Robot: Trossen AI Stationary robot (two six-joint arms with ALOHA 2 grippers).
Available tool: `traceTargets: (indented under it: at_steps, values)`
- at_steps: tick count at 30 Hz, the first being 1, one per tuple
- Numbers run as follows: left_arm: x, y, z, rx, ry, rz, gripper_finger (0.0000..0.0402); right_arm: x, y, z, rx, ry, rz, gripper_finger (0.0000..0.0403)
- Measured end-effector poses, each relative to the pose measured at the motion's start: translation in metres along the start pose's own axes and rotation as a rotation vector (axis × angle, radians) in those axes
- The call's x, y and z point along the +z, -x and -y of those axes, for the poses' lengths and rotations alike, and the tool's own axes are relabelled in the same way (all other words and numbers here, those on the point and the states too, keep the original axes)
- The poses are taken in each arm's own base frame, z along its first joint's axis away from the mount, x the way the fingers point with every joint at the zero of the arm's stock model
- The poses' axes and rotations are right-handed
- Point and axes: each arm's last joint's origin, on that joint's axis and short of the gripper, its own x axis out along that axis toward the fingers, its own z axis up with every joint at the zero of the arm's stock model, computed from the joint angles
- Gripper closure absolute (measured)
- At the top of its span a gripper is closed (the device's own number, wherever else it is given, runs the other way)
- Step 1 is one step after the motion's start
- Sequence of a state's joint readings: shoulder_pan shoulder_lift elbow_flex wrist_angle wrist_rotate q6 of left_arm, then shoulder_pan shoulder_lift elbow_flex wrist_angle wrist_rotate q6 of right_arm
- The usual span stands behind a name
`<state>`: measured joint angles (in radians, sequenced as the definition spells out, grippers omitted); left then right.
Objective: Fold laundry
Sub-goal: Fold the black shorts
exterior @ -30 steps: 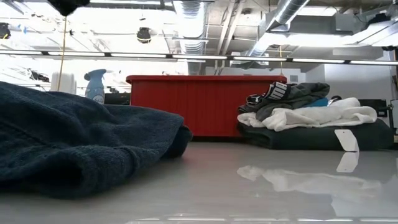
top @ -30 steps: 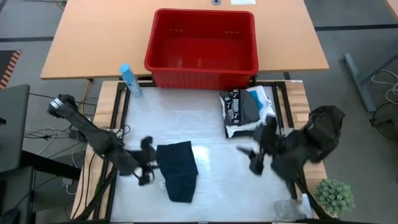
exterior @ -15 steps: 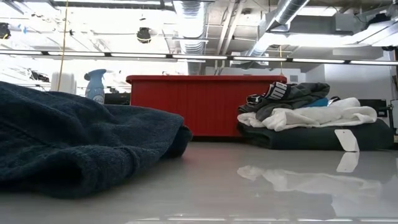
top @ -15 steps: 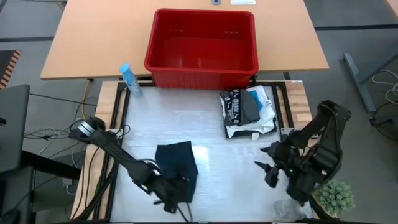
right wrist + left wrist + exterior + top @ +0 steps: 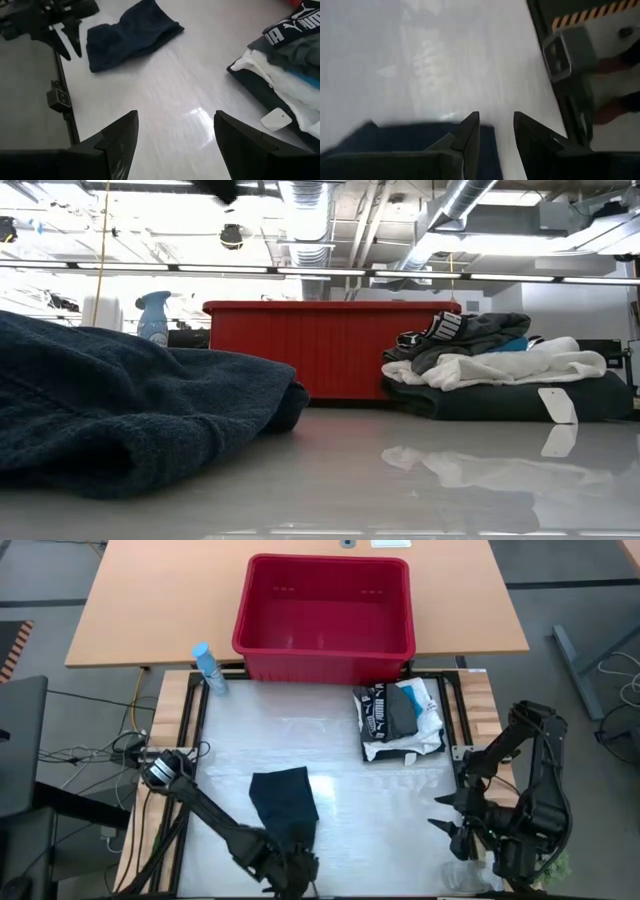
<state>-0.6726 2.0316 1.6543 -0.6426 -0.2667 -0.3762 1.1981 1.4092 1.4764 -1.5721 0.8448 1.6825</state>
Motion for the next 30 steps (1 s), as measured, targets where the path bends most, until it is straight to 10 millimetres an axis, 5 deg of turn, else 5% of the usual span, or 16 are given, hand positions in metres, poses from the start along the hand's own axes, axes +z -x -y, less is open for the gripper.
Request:
traceTargets:
  at_steps: [7, 15, 30]
  values:
    - [-0.016, -0.008, 0.012, 0.037, 0.018, -0.035, 0.0291, -0.01, -0.007, 0.001, -0.024, 0.016, 0.001, 0.0121]
    - [-0.032, -0.04, 0.02, 0.037, -0.003, -0.118, 0.0291, -0.01, -0.007, 0.001, -0.02, 0.01, 0.0, 0.0121]
    - [-0.038, -0.056, 0.013, 0.116, -0.014, -0.141, 0.0291, -0.01, -0.007, 0.001, -0.017, -0.019, 0.0, 0.0121]
